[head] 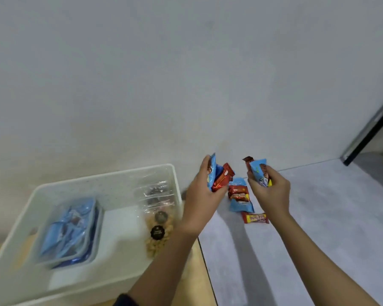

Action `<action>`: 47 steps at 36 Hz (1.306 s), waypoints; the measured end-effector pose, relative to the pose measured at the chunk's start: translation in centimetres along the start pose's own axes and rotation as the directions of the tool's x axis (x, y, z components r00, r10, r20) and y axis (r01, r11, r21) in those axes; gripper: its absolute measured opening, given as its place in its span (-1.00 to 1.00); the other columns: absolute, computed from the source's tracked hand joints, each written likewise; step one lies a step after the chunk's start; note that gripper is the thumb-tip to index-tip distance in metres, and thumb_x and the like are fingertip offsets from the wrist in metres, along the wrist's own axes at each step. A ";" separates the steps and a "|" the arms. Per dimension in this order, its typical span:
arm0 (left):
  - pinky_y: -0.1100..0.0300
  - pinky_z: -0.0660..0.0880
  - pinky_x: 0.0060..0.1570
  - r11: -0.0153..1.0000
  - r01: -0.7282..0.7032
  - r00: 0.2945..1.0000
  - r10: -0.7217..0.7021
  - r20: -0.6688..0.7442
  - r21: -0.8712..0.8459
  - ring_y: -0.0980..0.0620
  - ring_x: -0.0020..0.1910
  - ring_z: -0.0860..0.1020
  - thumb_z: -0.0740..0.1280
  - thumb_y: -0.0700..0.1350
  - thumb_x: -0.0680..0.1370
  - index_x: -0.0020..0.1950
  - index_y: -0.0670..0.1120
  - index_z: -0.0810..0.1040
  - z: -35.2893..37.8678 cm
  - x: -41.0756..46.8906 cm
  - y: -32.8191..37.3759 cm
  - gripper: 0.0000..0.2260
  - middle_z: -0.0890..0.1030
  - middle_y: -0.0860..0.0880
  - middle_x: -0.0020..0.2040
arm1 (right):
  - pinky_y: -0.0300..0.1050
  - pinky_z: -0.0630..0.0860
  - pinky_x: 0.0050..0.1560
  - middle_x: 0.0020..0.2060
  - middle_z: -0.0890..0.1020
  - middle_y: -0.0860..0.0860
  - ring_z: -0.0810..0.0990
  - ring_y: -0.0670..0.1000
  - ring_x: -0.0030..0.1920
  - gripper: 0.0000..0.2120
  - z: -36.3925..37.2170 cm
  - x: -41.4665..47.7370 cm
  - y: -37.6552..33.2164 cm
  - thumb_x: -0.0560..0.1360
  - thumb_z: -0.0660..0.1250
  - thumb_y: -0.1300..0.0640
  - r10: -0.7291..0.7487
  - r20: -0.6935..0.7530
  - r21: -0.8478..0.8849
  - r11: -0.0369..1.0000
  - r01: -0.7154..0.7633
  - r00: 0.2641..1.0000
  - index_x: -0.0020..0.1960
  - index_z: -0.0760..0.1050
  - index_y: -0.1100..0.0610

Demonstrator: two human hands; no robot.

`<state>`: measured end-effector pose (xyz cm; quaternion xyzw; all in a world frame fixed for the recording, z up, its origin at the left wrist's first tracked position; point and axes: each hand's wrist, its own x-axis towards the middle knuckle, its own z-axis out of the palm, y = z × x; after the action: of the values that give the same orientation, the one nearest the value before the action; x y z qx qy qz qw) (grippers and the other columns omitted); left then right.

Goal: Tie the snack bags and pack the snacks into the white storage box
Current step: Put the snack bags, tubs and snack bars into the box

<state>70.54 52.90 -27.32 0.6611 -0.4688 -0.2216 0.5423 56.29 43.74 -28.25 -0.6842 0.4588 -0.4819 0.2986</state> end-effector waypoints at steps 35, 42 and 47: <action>0.04 0.30 0.38 0.887 0.363 0.931 -0.358 -0.071 0.285 0.01 0.40 0.32 0.45 0.12 0.39 0.51 0.07 0.10 -27.4 -10.5 -8.9 -0.20 0.32 0.01 0.45 | -0.15 0.45 0.15 0.28 0.44 0.02 0.43 0.00 0.29 -0.25 20.8 -13.3 -13.5 0.31 0.53 0.21 0.048 0.803 0.004 0.996 -0.085 0.594 0.41 0.30 -0.06; 0.09 0.17 0.42 0.906 0.301 0.949 -0.315 -0.001 0.299 0.02 0.46 0.19 0.41 0.04 0.46 0.51 0.06 0.11 -26.4 -8.8 -7.2 -0.29 0.18 0.04 0.51 | -0.20 0.29 0.29 0.36 0.39 -0.03 0.35 -0.05 0.36 -0.46 17.2 -11.5 -13.5 0.44 0.40 0.23 -0.018 0.774 0.015 1.000 0.010 0.633 0.38 0.36 0.00; 0.27 0.11 0.35 0.932 0.165 0.986 -0.169 -0.015 0.323 0.04 0.45 0.22 0.34 -0.07 0.53 0.48 -0.04 0.23 -22.3 -5.3 -3.8 -0.45 0.25 -0.02 0.48 | -0.15 0.31 0.30 0.27 0.43 -0.07 0.38 -0.10 0.28 -0.55 11.8 -8.4 -11.8 0.47 0.36 0.25 -0.041 0.701 0.024 0.999 0.034 0.712 0.33 0.42 0.04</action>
<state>87.42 68.72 -24.95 0.7769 -0.4444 -0.1912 0.4029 70.30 55.73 -25.68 -0.8235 0.2953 -0.1945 0.4436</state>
